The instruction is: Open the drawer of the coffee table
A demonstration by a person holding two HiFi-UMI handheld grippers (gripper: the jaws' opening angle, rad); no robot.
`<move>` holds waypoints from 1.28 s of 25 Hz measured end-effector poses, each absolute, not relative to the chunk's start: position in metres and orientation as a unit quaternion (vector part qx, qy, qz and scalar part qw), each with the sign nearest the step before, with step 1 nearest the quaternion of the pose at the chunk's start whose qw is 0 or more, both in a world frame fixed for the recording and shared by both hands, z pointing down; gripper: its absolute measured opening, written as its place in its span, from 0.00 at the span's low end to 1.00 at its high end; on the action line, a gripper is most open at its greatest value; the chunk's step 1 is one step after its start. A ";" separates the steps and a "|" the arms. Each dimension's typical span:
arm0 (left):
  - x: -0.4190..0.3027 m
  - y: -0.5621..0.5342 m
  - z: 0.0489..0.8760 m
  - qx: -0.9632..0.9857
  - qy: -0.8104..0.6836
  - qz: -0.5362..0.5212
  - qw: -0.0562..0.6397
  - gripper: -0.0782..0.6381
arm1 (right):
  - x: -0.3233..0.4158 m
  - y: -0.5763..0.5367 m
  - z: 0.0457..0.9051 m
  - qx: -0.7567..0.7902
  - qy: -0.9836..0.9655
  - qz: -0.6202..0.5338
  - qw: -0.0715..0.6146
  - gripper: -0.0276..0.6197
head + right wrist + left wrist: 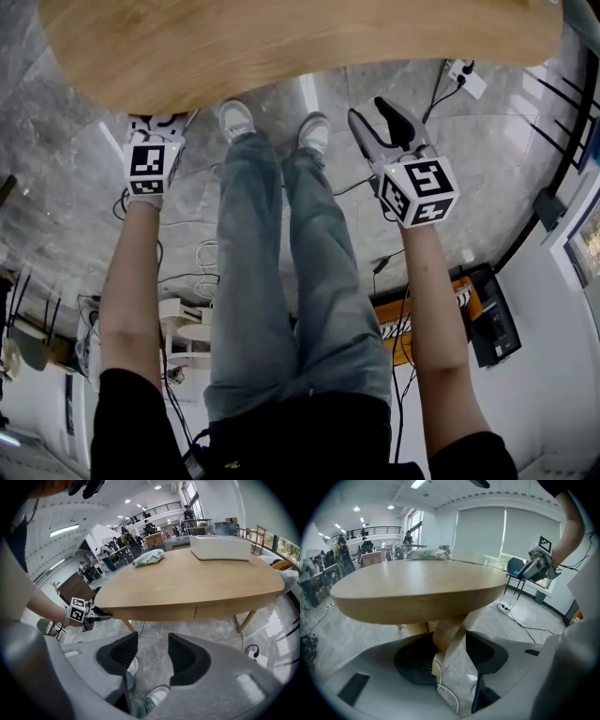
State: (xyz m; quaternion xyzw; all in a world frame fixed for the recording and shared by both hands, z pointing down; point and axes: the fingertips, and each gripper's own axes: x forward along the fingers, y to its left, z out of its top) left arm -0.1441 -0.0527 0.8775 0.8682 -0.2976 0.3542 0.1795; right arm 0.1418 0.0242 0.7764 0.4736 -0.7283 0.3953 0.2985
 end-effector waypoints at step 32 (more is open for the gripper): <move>-0.140 -0.040 0.877 0.879 -0.185 0.429 0.092 0.29 | 0.132 0.072 0.771 0.466 -0.721 0.413 0.304 0.36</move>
